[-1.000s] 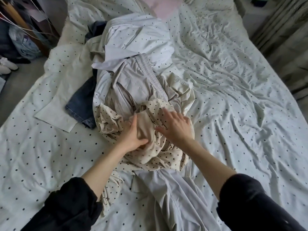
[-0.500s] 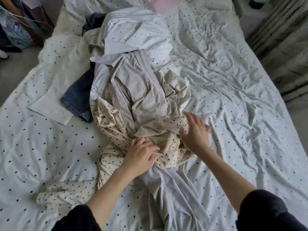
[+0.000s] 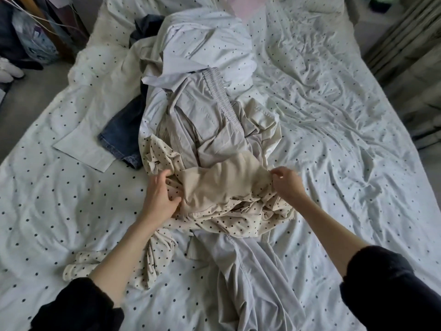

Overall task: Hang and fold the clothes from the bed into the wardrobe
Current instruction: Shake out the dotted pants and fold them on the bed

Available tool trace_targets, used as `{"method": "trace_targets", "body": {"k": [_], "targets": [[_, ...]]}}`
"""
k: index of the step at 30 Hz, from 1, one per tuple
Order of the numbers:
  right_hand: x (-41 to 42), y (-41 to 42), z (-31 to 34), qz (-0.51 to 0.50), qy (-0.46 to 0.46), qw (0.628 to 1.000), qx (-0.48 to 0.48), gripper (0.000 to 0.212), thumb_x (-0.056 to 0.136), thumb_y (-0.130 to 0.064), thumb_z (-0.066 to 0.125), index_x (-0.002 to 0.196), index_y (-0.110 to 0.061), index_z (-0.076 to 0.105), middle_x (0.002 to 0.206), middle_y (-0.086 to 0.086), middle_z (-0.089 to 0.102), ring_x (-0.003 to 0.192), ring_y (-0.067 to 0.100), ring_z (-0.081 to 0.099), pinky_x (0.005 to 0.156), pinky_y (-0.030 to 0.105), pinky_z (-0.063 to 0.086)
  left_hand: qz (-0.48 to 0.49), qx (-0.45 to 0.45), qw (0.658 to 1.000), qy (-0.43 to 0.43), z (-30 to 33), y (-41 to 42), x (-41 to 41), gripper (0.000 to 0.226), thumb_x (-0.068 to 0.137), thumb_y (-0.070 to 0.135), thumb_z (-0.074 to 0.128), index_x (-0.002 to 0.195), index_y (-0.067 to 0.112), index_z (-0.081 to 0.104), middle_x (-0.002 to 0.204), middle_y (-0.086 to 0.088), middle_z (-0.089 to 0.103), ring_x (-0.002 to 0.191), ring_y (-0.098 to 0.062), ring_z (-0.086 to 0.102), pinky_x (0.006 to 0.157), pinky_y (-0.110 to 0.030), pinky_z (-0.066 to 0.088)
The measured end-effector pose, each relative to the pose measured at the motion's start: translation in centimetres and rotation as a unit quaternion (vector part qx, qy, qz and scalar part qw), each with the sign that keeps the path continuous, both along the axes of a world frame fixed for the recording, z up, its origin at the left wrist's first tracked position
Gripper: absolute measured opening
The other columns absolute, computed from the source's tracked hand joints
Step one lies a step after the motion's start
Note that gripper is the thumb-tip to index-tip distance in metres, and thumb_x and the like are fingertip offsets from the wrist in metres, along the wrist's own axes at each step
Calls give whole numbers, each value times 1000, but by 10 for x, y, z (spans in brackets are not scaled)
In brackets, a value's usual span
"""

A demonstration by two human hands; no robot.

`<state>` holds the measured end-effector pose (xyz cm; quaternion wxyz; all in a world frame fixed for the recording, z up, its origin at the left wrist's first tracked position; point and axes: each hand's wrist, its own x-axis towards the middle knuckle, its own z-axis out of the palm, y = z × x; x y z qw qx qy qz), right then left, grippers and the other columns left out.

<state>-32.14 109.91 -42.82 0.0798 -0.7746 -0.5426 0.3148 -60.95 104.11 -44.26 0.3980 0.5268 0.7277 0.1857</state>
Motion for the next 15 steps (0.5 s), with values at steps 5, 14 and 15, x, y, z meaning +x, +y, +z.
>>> {"method": "trace_targets", "body": {"k": [5,14,15], "targets": [[-20,-1,-7,151,-88,984,-17,57,88,-55,51,134,-22,48,132,5,50,125,28,44,103,49,35,159,-160,959,-169,-7,7,9,39,81,14,73,115,5,55,100,-2,60,91,-17,54,81,-28,42],[-12,3,14,-24,-1,1000,-14,31,89,-44,60,69,-20,60,64,-1,60,68,19,57,73,31,42,81,-131,980,-126,15,29,35,18,89,22,63,92,4,63,80,-7,62,74,-18,56,63,-25,40],[-2,1,22,-49,19,999,0,21,88,-38,63,77,-20,65,71,0,64,73,19,60,72,32,48,71,-113,981,-141,25,33,39,18,90,23,62,98,7,62,87,-6,64,82,-20,59,71,-28,42]]}}
